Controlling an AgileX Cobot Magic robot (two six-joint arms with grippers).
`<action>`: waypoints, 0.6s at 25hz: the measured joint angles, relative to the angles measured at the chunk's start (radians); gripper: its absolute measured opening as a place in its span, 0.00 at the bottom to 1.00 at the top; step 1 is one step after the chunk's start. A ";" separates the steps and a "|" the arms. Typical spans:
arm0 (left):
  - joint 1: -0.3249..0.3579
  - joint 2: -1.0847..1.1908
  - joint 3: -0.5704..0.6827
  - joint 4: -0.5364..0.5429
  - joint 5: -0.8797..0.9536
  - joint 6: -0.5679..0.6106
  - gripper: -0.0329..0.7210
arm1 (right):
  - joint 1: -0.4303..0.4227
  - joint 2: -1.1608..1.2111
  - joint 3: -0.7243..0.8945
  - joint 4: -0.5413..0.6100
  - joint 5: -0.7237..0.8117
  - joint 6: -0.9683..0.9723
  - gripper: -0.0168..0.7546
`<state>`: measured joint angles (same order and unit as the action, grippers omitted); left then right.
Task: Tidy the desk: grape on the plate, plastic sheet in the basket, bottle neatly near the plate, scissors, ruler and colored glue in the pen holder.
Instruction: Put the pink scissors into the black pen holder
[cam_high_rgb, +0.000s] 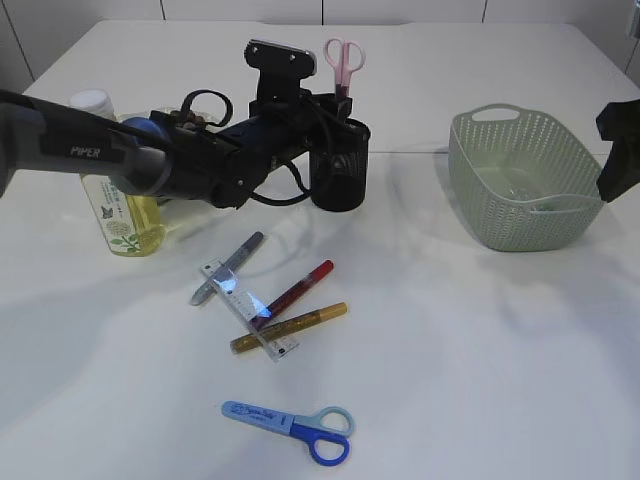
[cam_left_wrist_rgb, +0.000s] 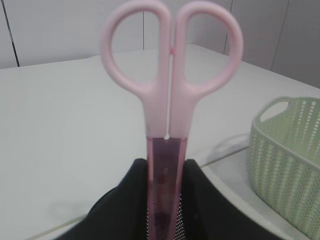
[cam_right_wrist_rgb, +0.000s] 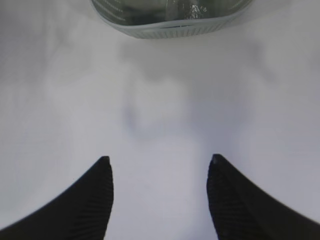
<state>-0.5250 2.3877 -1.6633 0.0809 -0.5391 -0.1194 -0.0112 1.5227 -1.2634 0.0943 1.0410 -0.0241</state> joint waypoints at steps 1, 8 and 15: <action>0.000 0.000 0.000 0.000 0.000 0.000 0.23 | 0.000 0.000 0.000 0.000 0.000 0.000 0.63; 0.000 0.003 0.000 0.000 0.015 0.000 0.23 | 0.000 0.000 0.000 0.000 0.000 0.000 0.63; 0.000 0.003 0.000 0.000 0.036 0.000 0.24 | 0.000 0.000 0.000 0.000 -0.002 0.000 0.63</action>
<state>-0.5250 2.3903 -1.6633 0.0809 -0.5026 -0.1194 -0.0112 1.5227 -1.2634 0.0943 1.0388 -0.0241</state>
